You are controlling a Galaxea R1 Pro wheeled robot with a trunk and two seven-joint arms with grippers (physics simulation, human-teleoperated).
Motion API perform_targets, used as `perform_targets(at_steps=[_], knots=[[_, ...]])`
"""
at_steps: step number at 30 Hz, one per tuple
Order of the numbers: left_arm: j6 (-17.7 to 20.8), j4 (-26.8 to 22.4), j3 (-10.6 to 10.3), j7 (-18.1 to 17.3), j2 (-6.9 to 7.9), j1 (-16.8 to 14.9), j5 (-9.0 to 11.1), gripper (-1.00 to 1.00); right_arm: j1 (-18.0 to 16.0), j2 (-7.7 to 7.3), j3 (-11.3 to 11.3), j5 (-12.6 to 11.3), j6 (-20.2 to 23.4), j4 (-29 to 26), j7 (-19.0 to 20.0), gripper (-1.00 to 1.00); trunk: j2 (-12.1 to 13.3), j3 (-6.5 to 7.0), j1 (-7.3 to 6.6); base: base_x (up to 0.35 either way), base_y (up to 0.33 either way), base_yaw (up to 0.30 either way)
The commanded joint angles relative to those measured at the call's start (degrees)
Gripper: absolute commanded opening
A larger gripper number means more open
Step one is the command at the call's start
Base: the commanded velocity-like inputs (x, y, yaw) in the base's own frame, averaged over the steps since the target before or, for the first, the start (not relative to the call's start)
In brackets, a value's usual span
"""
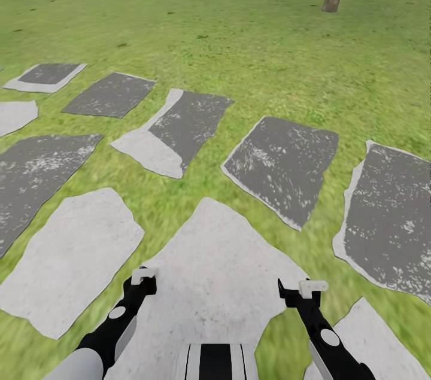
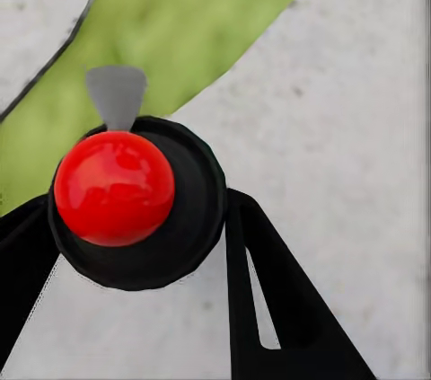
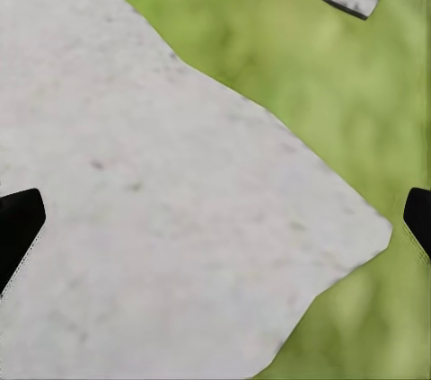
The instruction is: In the garden, pick up the pesticide atomizer on the floor and spray pesticide onto both trees until each tree trunk is fully covered.
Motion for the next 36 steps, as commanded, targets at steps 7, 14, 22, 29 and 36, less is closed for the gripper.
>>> perform_targets(at_steps=[7, 14, 22, 29, 36], knots=[[0.0, 0.0, 0.0, -0.1, 0.0, 0.0, 0.0, -1.0, 0.0, 0.0, 0.0, 0.0, -0.1, 0.0, 0.0, 1.0, 0.1, 1.56, -0.18, 0.0, 0.0, 0.0], [0.1, 0.1, 0.0, -0.1, 0.0, 0.0, 0.0, -1.0, 0.0, 0.0, 0.0, 0.0, -0.1, -0.1, 0.0, 1.0, 0.2, 3.11, -0.36, 0.0, 0.0, 0.0], [0.2, 0.1, 0.0, -0.1, 0.0, 0.0, 0.0, -1.0, 0.0, 0.03, 0.3, 0.0, -0.2, -0.1, 0.0, 1.0, 0.3, 4.88, -0.56, 0.0, 0.0, 0.0], [0.2, 0.1, 0.0, 0.0, 0.02, 0.0, 0.0, -1.0, 0.0, 0.06, 0.1, 0.0, -0.2, -0.1, -0.1, 1.0, 0.4, 6.43, -0.74, 0.0, 0.0, 0.0], [1.1, -0.1, -0.2, 0.0, 0.0, -0.2, -0.2, -1.0, 0.0, -0.21, 0.1, 0.0, -0.4, -0.2, -0.1, 1.0, 0.5, 8.32, -0.93, 0.0, 0.0, -0.064]])
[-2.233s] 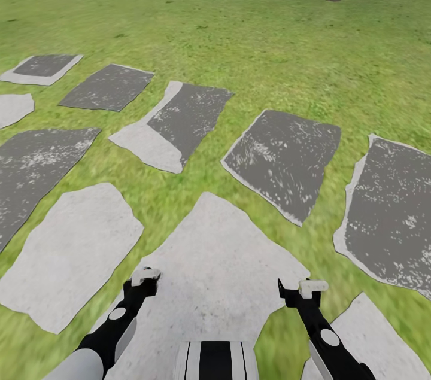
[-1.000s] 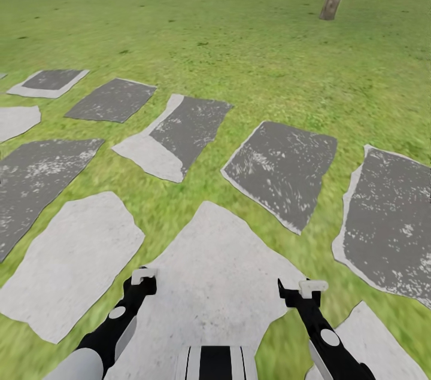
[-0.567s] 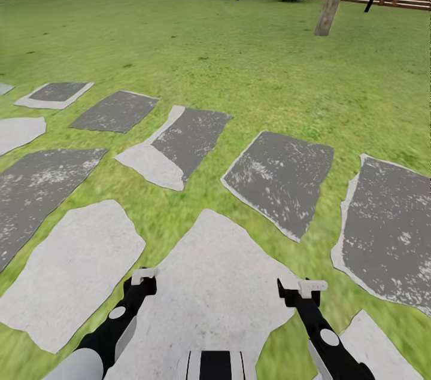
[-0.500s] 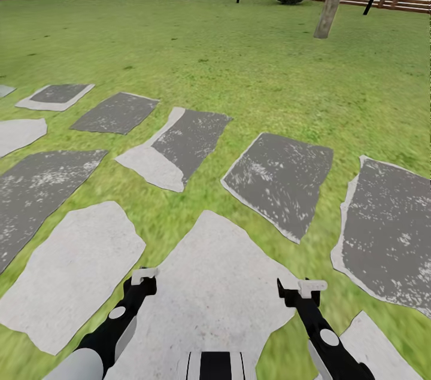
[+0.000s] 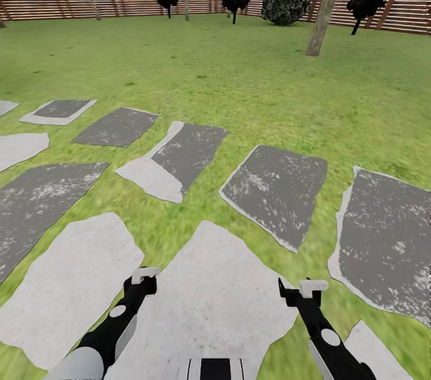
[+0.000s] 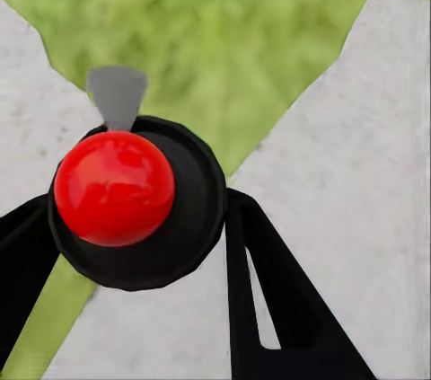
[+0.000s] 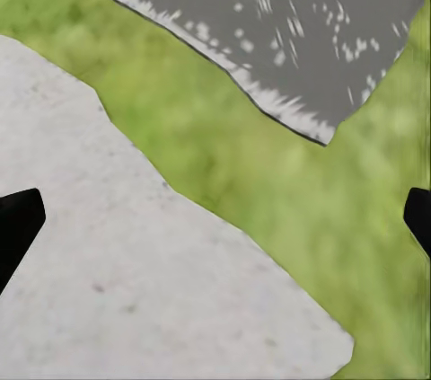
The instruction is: In the garden, pick up the pesticide atomizer on the floor and spray pesticide onto both trees until each tree trunk is fully covered.
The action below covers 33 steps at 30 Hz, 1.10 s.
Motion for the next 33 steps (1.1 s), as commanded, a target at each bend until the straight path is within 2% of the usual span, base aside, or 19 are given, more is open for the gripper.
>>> perform_targets(at_steps=[1, 9, 17, 23, 30, 33], knots=[[0.1, -0.2, 0.0, 0.0, 0.0, 0.0, -0.1, -1.0, 0.0, -0.05, 0.0, 0.0, 0.0, 0.0, 0.0, 1.0, 0.0, 0.31, -0.02, 0.0, 0.0, -0.122], [4.0, -2.4, -0.2, 0.1, 0.05, 0.4, -0.4, -1.0, 0.1, -0.37, 0.0, 0.0, 0.0, 0.4, 0.0, 1.0, 0.1, 2.76, -0.23, 0.0, 0.0, -0.129], [5.0, -2.4, -0.1, 0.1, 0.52, 1.0, -0.2, -1.0, 0.3, -0.42, 0.0, 0.0, 0.0, 0.6, -0.1, 1.0, 0.2, 5.21, -0.43, 0.0, 0.0, -0.135], [5.1, -2.5, -0.1, 0.6, 0.19, 1.8, -0.5, -1.0, 0.3, -0.33, 0.1, -0.1, 0.0, 0.9, 0.0, 1.0, 2.6, 6.8, -1.75, 0.0, 0.0, -0.144], [4.3, -3.1, 0.3, 0.8, 0.67, 4.1, -0.2, -1.0, 0.4, -0.16, 0.1, -0.1, 0.0, 1.0, 0.0, 1.0, 5.4, 8.65, -3.29, 0.0, 0.0, -0.17], [4.4, -3.2, 0.4, 0.8, 0.7, 4.5, -0.2, -1.0, 0.4, -0.14, 0.2, -0.1, 0.0, 1.2, 0.0, 1.0, 5.4, 8.9, -3.29, 0.0, 0.0, -0.173]])
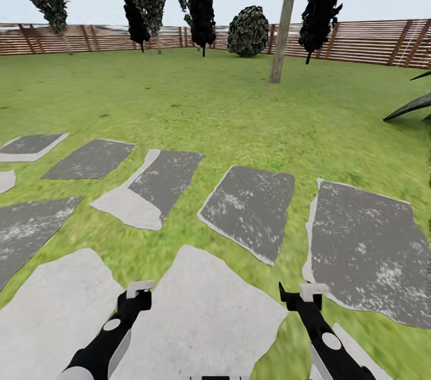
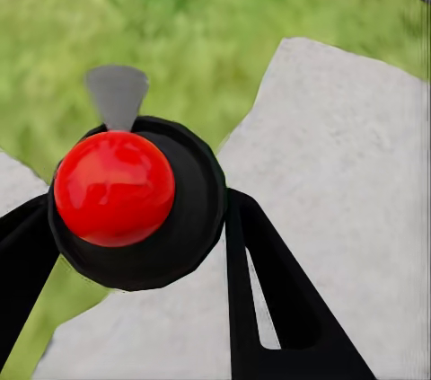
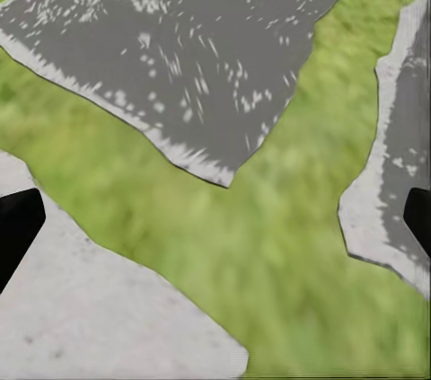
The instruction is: In the garden, pick up the pesticide atomizer on the floor and spray pesticide onto both trees until each tree trunk is fully covered.
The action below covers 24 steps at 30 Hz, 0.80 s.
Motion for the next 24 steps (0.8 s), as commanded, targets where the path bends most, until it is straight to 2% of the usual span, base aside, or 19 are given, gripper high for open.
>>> perform_targets(at_steps=[1, 11, 24], knots=[[0.0, 0.0, 0.0, 0.0, 0.0, 0.1, 0.0, -1.0, 0.0, 0.02, 0.0, 0.0, 0.0, 0.2, 0.0, 1.0, 0.0, 0.09, 0.0, 0.0, 0.0, -0.173], [-0.1, 0.0, -0.1, -0.2, 0.0, 0.4, 0.0, -1.0, 0.0, 0.26, 0.0, -0.1, 0.0, 1.8, 0.0, 1.0, 0.0, 0.92, 0.0, 0.0, 0.0, -0.178], [0.1, 0.1, 0.0, -0.3, 0.0, 0.5, 0.3, -1.0, 0.0, 0.27, 0.0, 0.0, 0.0, 1.9, 0.0, 1.0, 0.0, 1.73, 0.0, 0.024, 0.007, -0.233]])
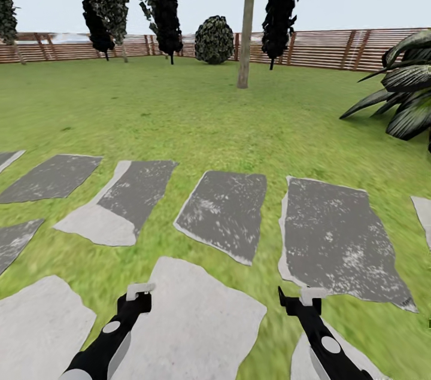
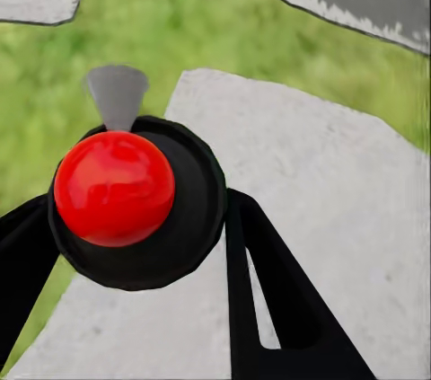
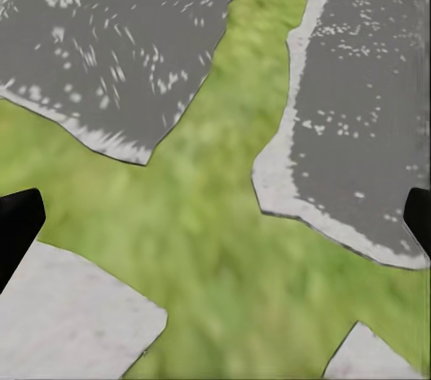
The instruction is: In the garden, pick up the pesticide atomizer on the floor and spray pesticide onto both trees until each tree trunk is fully covered.
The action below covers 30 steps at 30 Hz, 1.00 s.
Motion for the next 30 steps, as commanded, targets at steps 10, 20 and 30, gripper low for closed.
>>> perform_targets(at_steps=[10, 20, 30], knots=[[-0.1, 0.3, 0.0, -0.1, -0.07, 0.0, 0.0, -1.0, 0.0, 0.0, 0.0, 0.0, 0.0, 0.0, 0.0, 1.0, 0.0, 0.52, 0.0, 0.22, 0.142, -0.255], [-0.2, 0.3, 0.0, 0.0, -0.09, 0.0, -0.2, -1.0, 0.0, 0.09, 0.0, 0.0, 0.0, 0.1, 0.0, 1.0, 0.0, 0.9, 0.0, 0.286, 0.172, -0.255], [-0.2, 0.4, 0.0, 0.1, -0.09, 0.0, -0.2, -1.0, 0.0, 0.09, 0.1, 0.0, 0.0, 0.1, 0.0, 1.0, 0.0, 0.99, 0.0, 0.293, 0.159, -0.074]])
